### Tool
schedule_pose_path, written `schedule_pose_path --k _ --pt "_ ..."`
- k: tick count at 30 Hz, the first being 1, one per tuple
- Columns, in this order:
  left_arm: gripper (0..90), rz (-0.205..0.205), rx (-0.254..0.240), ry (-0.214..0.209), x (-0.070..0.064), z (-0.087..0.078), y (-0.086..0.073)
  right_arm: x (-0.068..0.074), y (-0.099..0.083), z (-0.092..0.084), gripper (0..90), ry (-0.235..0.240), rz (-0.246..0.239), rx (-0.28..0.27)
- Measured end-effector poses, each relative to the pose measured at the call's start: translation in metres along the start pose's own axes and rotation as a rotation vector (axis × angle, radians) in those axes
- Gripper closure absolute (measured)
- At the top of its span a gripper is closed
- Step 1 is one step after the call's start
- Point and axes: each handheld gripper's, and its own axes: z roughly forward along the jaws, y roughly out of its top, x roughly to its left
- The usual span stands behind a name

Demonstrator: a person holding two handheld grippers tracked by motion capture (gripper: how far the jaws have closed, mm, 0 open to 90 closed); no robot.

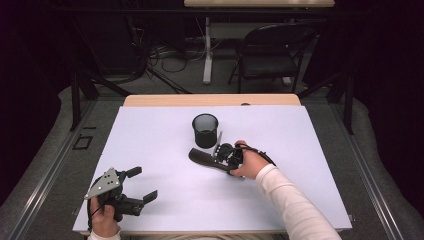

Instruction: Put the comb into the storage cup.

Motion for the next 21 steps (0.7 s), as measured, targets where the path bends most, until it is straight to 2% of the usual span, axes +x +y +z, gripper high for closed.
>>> schedule_pose_path --k 21 --pt "0.5 0.001 0.001 0.0 0.0 0.0001 -0.0001 0.0008 -0.0018 -0.0002 72.9 -0.003 0.005 -0.022"
